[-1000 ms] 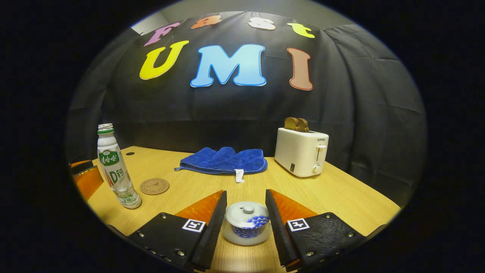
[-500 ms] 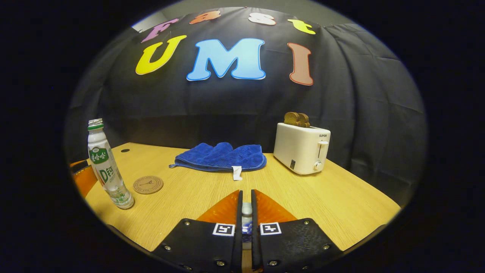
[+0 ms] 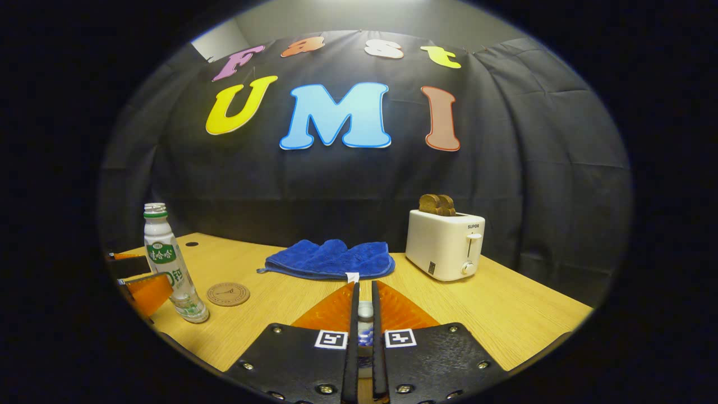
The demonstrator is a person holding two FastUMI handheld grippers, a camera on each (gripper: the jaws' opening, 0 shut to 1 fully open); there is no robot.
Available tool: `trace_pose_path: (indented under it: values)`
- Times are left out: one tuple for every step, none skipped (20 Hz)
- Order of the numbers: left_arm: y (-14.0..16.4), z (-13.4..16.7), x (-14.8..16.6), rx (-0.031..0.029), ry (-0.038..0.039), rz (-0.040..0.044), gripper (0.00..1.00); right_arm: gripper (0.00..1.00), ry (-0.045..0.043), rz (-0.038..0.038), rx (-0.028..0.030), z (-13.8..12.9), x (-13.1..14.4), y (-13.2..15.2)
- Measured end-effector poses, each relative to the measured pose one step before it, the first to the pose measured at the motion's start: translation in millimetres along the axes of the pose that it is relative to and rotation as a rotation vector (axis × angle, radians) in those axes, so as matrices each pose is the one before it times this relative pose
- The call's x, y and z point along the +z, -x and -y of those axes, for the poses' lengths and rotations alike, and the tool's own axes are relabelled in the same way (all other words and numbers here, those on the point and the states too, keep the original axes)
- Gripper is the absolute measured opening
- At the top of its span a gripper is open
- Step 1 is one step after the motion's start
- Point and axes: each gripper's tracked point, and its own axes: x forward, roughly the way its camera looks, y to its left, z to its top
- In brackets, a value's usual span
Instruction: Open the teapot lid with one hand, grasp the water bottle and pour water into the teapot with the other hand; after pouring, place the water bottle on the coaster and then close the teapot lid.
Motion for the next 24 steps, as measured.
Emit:
trace_pose_path:
  values:
    - [-5.48,-4.72,-2.34,0.01719,-0.00749,-0.00848,1.00,0.10,-0.00203,0.01286,0.00254,0.90,2.27,1.54]
    - [-3.42,-2.45,-1.23,0.00881,-0.00113,-0.00541,1.00,0.10,-0.00008,0.00277,0.00404,-0.03,-0.55,0.42]
    - [-4.74,-0.66,-3.06,0.00010,-0.00039,-0.00825,1.00,0.10,-0.00265,-0.00047,0.00106,0.77,-0.13,-0.11]
    - [-5.20,-0.80,-1.49,-0.00032,-0.00277,-0.00921,1.00,0.10,-0.00237,-0.00196,0.00209,0.07,-1.40,0.29]
    - [-5.14,-1.98,-3.27,0.00367,-0.00560,-0.01131,1.00,0.10,-0.00279,-0.00137,0.00143,0.31,-0.46,0.79]
    - [-5.09,-2.66,0.01,0.00568,-0.00501,-0.00597,1.00,0.10,-0.00274,-0.00097,0.00266,0.09,-0.25,0.36]
    - [-4.36,-0.40,-0.55,0.00029,-0.00292,-0.00447,1.00,0.10,-0.00155,0.00144,0.00078,0.70,0.69,1.08]
    - [-4.43,0.99,-0.21,-0.00669,-0.00508,-0.00694,1.00,0.10,-0.00243,0.00275,-0.00189,1.75,0.25,0.70]
    - [-4.34,-1.09,-0.70,0.00283,-0.00722,-0.00546,1.00,0.10,-0.00286,0.00368,-0.00342,2.00,1.44,0.19]
    - [-2.92,-2.20,-0.29,0.00799,-0.01131,-0.00581,1.00,0.10,-0.00291,0.00466,-0.00519,1.80,0.70,1.23]
    - [0.16,1.05,-1.79,-0.00332,-0.00543,-0.00642,1.00,0.10,-0.00146,0.00373,-0.00505,2.25,1.58,0.65]
    - [-0.06,2.78,2.14,-0.00831,-0.00245,0.00120,1.00,0.10,-0.00084,0.00432,-0.00475,1.98,0.42,0.36]
    - [-2.88,-0.13,-0.35,0.00620,-0.00341,-0.00068,0.94,0.10,-0.00081,0.00380,-0.00319,1.86,1.46,0.58]
    - [0.85,0.18,0.49,-0.00140,-0.00525,-0.00310,0.87,0.10,0.00019,0.00454,-0.00363,1.67,0.88,1.01]
    - [0.06,0.63,-0.18,0.00234,-0.01409,-0.00043,0.92,0.10,-0.00063,0.00415,-0.00395,1.87,2.04,0.54]
    - [1.07,-0.03,1.34,0.00353,-0.02284,-0.00179,0.90,0.10,-0.00258,0.00461,-0.00285,1.28,1.08,1.49]
    - [-1.15,0.70,0.27,0.00274,-0.02987,-0.00305,0.89,0.10,-0.00211,0.00478,-0.00279,1.44,1.98,0.99]
    - [-1.05,1.30,3.19,0.00601,-0.03229,0.00188,0.87,0.10,-0.00005,0.00521,-0.00399,1.92,1.38,0.56]
    - [0.60,1.58,3.67,0.00406,-0.03832,0.00663,0.84,0.10,0.00057,0.00595,-0.00542,2.55,2.74,0.83]
    - [0.35,1.00,6.87,0.00584,-0.04715,0.01239,0.84,0.10,-0.00058,0.00636,-0.00537,2.53,0.95,0.84]
    - [-0.46,2.00,6.24,0.00589,-0.05326,0.01449,0.88,0.10,-0.00335,0.00650,-0.00433,2.36,2.38,1.56]
    - [0.40,2.83,8.57,0.00451,-0.05609,0.01657,0.89,0.10,-0.00574,0.00645,-0.00530,2.93,1.66,1.33]
    - [0.00,2.13,7.43,0.00167,-0.05388,0.01736,0.85,0.10,-0.00616,0.00444,-0.00608,3.90,1.47,1.88]
    - [-0.41,3.98,8.78,0.00002,-0.05110,0.01687,0.89,0.10,-0.00607,0.00090,-0.00733,4.41,-0.44,1.47]
